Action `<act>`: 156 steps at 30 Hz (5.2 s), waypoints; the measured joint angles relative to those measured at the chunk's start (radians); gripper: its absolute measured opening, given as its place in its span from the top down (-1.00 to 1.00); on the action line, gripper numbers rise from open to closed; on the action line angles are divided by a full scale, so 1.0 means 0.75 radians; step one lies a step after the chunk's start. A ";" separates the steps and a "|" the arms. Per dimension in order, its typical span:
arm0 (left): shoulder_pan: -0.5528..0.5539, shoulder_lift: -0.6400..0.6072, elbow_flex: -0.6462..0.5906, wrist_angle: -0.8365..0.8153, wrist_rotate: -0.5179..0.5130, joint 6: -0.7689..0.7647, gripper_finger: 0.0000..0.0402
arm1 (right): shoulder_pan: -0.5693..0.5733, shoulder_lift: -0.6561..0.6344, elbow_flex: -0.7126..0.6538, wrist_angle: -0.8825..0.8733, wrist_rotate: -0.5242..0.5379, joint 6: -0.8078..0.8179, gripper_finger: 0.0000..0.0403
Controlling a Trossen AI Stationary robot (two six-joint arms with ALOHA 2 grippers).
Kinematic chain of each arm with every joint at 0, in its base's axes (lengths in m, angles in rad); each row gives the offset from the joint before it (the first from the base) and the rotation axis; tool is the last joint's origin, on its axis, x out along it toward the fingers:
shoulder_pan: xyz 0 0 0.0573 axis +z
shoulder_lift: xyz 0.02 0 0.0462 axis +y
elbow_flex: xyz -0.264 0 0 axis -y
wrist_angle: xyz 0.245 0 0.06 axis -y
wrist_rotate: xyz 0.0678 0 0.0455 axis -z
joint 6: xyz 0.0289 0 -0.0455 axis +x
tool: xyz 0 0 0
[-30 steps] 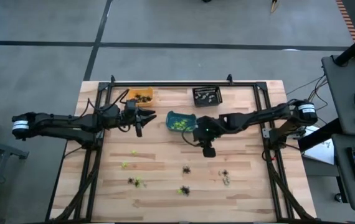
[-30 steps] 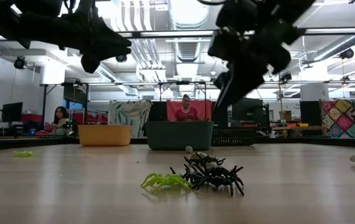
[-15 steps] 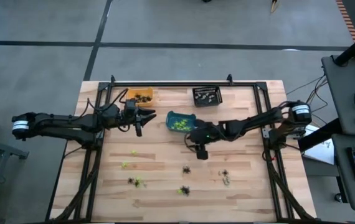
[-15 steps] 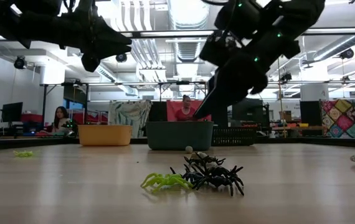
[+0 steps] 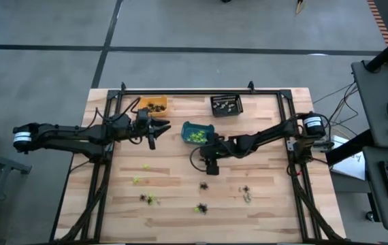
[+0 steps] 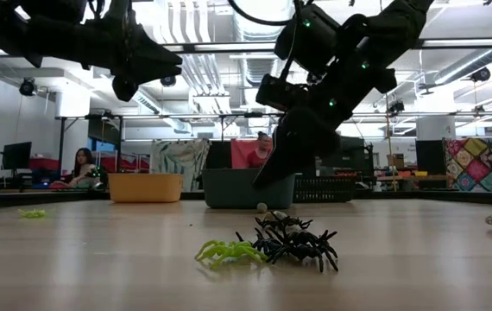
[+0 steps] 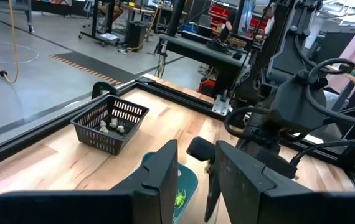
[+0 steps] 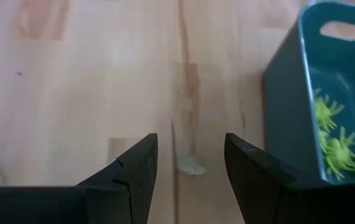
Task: Sort Halloween decoration
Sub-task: Put the white skull toy into the black bin, then put the green spider toy into the blue bin
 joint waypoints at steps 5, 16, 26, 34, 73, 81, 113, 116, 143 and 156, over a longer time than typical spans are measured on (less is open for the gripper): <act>0.000 0.000 0.000 -0.017 0.000 0.001 0.55 | 0.003 0.003 0.000 -0.061 0.044 0.009 0.13; 0.000 0.000 0.000 -0.015 -0.001 0.015 0.55 | 0.006 0.003 -0.023 -0.041 0.044 0.026 0.13; -0.001 0.001 0.000 -0.009 0.000 0.009 0.55 | 0.017 0.143 0.006 0.034 0.065 0.060 0.13; -0.001 0.001 0.000 -0.011 0.007 -0.004 0.55 | 0.026 0.136 0.005 0.033 0.066 0.070 0.28; -0.002 0.001 0.000 -0.004 0.009 -0.011 0.55 | -0.002 -0.246 0.005 -0.146 0.029 0.072 0.94; -0.002 0.001 0.000 0.006 0.009 -0.011 0.55 | -0.246 -0.527 0.006 -0.439 0.180 0.183 0.94; -0.002 0.001 0.001 -0.070 0.008 -0.114 0.55 | -0.871 -0.411 -0.003 -0.491 -0.080 0.254 0.74; -0.002 0.001 0.001 -0.212 0.008 -0.192 0.55 | -0.837 -0.473 -0.003 -0.491 -0.180 0.250 0.72; -0.313 0.585 0.579 -1.711 0.070 -0.897 0.55 | -0.419 -0.749 -0.004 -0.493 -0.276 0.163 0.71; -0.434 0.849 0.632 -1.844 0.141 -1.028 0.47 | -0.416 -0.749 -0.017 -0.503 -0.274 0.162 0.71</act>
